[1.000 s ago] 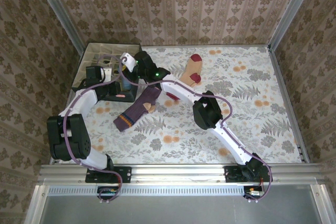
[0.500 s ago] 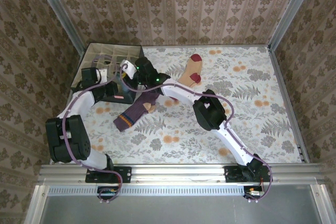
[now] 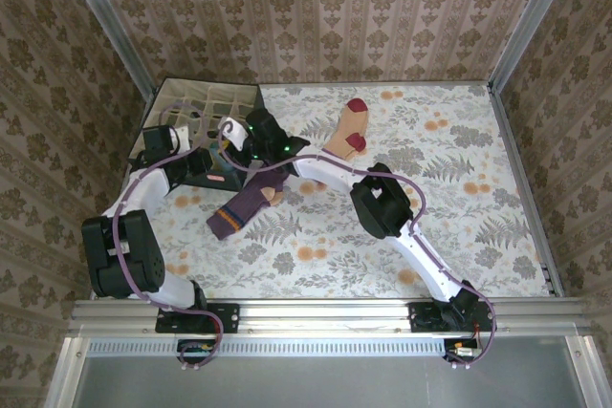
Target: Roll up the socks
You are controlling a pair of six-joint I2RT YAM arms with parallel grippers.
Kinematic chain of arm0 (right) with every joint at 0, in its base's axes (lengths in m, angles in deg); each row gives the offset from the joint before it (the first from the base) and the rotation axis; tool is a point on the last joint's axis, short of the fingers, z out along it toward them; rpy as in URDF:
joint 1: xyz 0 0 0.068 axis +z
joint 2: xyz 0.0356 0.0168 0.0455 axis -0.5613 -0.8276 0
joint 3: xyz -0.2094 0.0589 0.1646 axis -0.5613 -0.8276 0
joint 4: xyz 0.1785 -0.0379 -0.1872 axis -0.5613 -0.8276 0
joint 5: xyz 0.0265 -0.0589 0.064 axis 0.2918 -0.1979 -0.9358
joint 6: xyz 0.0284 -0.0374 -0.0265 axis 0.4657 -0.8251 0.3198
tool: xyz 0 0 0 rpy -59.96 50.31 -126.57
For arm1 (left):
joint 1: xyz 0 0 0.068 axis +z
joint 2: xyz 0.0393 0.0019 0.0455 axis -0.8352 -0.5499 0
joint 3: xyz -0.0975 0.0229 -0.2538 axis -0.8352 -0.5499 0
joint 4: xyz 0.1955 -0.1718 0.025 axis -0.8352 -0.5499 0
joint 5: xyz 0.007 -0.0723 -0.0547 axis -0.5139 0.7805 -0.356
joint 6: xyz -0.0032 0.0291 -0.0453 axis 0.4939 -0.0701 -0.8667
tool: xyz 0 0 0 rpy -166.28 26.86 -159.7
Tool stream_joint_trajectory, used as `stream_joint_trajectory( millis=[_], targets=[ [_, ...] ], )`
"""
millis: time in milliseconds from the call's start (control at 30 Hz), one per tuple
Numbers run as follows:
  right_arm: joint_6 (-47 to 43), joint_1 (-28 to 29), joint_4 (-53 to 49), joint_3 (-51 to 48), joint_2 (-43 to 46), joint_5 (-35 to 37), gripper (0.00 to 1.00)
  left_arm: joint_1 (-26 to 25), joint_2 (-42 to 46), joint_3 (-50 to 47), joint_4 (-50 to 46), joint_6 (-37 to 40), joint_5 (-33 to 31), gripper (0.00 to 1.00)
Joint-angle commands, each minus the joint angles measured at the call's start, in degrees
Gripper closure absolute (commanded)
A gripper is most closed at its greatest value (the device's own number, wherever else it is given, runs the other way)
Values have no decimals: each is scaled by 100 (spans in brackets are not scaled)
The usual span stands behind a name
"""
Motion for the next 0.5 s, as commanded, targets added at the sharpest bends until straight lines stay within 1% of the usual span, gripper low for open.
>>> stream_joint_trajectory(
  millis=[0,67,133,267,467],
  targets=[
    [-164,-34,-652,392,-146,-385,97,134,-124,-220,-306,-205,-57,79],
    [-87,-48,-652,255,-178,-439,93,168,-103,-223,-295,-218,-47,79],
    [58,-41,-497,19,-88,-429,84,201,-94,-221,-280,-229,-39,79],
    [262,-41,55,-564,222,-304,75,241,-111,-200,-245,-263,1,79],
    [439,-40,259,-952,257,-323,70,287,-53,-193,-234,-290,6,79]
  ],
)
